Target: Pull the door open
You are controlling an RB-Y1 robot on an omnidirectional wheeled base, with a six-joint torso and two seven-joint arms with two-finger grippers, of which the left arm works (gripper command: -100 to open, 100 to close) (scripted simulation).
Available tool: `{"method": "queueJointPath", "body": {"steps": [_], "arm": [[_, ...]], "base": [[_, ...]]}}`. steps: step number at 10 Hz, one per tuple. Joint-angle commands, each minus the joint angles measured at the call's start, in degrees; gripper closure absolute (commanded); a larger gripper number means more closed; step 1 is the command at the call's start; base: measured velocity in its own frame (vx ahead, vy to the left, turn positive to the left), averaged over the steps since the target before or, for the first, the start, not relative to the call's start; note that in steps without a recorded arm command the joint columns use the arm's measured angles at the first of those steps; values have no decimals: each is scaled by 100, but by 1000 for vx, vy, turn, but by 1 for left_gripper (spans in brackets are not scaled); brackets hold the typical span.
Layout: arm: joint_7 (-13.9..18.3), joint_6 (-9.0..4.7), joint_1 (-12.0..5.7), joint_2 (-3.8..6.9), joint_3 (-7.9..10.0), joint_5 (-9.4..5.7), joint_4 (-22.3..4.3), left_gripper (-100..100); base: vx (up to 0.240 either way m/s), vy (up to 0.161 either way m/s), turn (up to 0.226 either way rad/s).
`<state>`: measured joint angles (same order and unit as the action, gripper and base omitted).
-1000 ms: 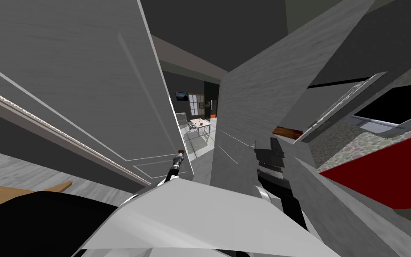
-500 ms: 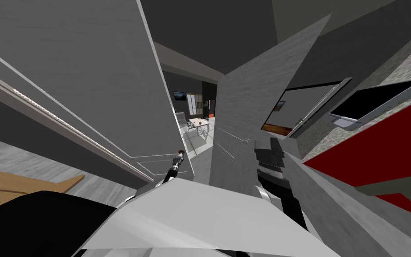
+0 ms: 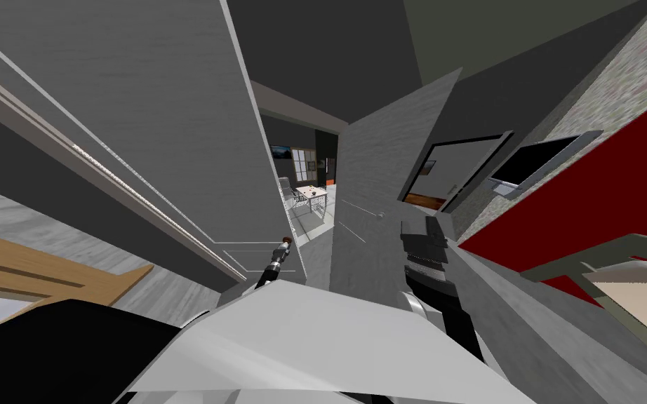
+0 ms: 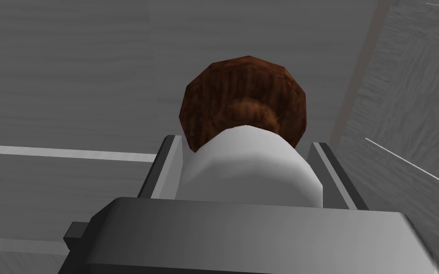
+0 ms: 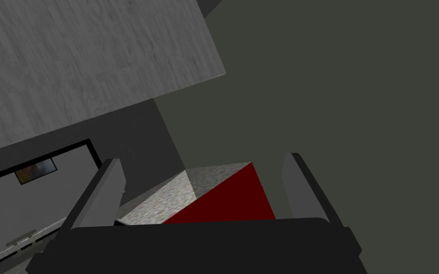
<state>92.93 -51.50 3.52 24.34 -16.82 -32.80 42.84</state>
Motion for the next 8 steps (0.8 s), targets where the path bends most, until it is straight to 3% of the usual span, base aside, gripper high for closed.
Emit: {"method": "queueJointPath", "body": {"steps": [1, 8], "arm": [[107, -94, 56, 82, -93, 51, 9, 100], [623, -542, 323, 472, -538, 295, 51, 100]], "base": [[-139, 20, -105], [-230, 45, -107]]}}
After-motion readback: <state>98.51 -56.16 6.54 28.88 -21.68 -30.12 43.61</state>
